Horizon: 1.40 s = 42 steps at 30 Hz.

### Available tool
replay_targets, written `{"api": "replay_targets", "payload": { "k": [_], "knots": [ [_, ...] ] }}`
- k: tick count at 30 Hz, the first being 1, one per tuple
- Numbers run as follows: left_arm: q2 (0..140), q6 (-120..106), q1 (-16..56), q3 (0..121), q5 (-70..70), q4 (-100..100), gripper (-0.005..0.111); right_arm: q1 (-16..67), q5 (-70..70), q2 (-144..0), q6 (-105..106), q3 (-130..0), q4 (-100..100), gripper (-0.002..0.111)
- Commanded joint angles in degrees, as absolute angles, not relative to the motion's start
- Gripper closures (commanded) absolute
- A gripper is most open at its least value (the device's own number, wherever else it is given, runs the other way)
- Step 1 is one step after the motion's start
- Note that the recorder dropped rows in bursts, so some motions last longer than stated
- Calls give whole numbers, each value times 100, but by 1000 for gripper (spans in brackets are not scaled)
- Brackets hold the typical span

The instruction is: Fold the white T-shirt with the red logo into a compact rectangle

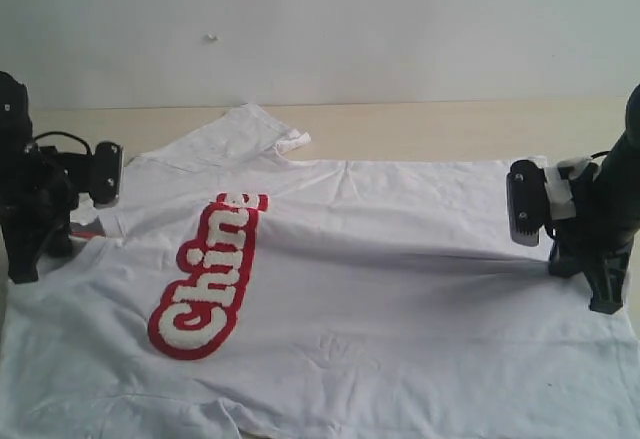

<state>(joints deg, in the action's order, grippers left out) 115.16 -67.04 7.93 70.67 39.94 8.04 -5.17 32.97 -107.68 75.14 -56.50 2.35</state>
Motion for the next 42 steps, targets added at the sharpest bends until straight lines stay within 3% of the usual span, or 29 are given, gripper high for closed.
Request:
{"api": "replay_targets", "payload": {
  "k": [1,7,23,33,42],
  "knots": [
    [10712,-6746,745,7065,3797,1334,102,-535,3808,-10195,7572,-5855,140,108],
    [10010,-6720,654,7065,4153,1274,102,-535,5130,-9812,7572,-6618,150,108],
    [8177,-6549,628,7065,6000,1566,102,-535,6662,-8521,7316,-7503,351,108],
    [7040,-6560,628,7054,6957,626,102,-535,6996,-7620,7185,-7505,859,108],
    [6036,-6534,639,7044,6996,-226,102,-535,6996,-6390,6917,-7505,1033,108]
  ]
}}
